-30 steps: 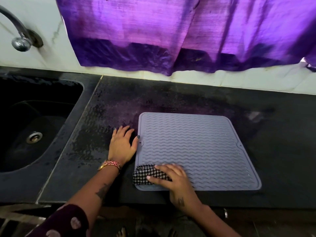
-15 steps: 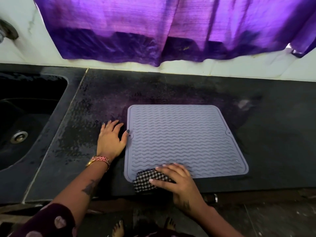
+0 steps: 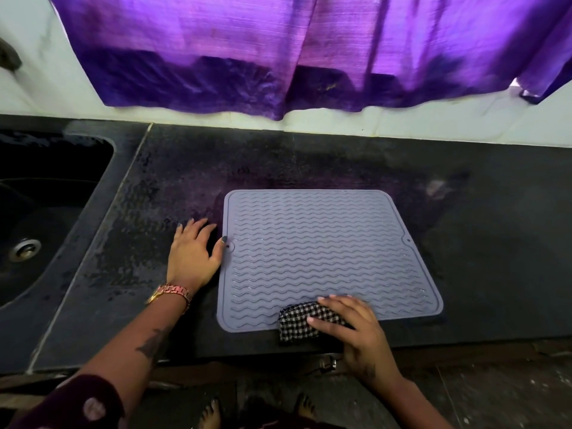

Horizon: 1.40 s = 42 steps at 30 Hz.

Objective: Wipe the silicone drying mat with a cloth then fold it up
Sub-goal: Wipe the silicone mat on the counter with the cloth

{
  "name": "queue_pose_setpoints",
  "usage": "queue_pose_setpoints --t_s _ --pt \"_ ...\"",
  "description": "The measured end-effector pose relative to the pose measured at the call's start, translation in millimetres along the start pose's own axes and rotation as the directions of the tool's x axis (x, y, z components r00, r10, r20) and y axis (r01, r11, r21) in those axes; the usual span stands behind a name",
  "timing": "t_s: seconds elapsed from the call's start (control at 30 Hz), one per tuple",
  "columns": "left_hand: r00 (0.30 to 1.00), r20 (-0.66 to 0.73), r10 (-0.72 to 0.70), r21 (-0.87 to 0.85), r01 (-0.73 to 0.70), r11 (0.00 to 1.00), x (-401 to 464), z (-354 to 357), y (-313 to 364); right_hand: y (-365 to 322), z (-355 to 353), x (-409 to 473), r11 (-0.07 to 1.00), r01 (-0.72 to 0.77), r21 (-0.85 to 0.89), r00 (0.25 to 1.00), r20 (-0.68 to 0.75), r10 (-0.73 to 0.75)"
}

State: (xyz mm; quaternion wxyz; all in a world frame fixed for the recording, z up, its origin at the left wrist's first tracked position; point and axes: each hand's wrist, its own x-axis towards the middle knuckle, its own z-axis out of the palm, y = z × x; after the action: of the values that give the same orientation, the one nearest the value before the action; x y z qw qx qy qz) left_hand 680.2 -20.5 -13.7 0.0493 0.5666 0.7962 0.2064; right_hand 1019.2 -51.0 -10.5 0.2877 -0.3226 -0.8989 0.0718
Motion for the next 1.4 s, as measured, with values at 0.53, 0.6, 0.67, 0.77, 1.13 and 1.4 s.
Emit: queue_pose_setpoints --t_s 0.53,0.6,0.67,0.77,1.13,1.4 --pt "1.0 0.017 -0.004 0.0 0.004 1.0 0 -3 3 45 4 63 0.992 -0.122 0.033 0.989 0.092 0.119" --pt "1.0 0.019 -0.006 0.0 0.006 1.0 0 -3 2 53 2 73 0.994 -0.1 0.051 0.992 0.083 0.096" --pt "1.0 0.019 -0.01 -0.005 0.01 1.0 0 -3 2 59 1 83 0.991 -0.115 0.073 0.992 0.051 0.112" --pt "1.0 0.004 -0.011 -0.011 0.011 1.0 0 -3 3 58 8 92 0.98 -0.199 0.027 0.976 0.098 0.195" --pt "1.0 -0.003 -0.012 0.012 0.012 1.0 1 -2 2 76 17 133 0.968 -0.245 -0.05 0.945 0.212 0.25" --pt "1.0 -0.02 -0.015 0.024 0.016 1.0 4 -2 2 87 18 153 0.962 -0.273 -0.007 0.941 0.204 0.269"
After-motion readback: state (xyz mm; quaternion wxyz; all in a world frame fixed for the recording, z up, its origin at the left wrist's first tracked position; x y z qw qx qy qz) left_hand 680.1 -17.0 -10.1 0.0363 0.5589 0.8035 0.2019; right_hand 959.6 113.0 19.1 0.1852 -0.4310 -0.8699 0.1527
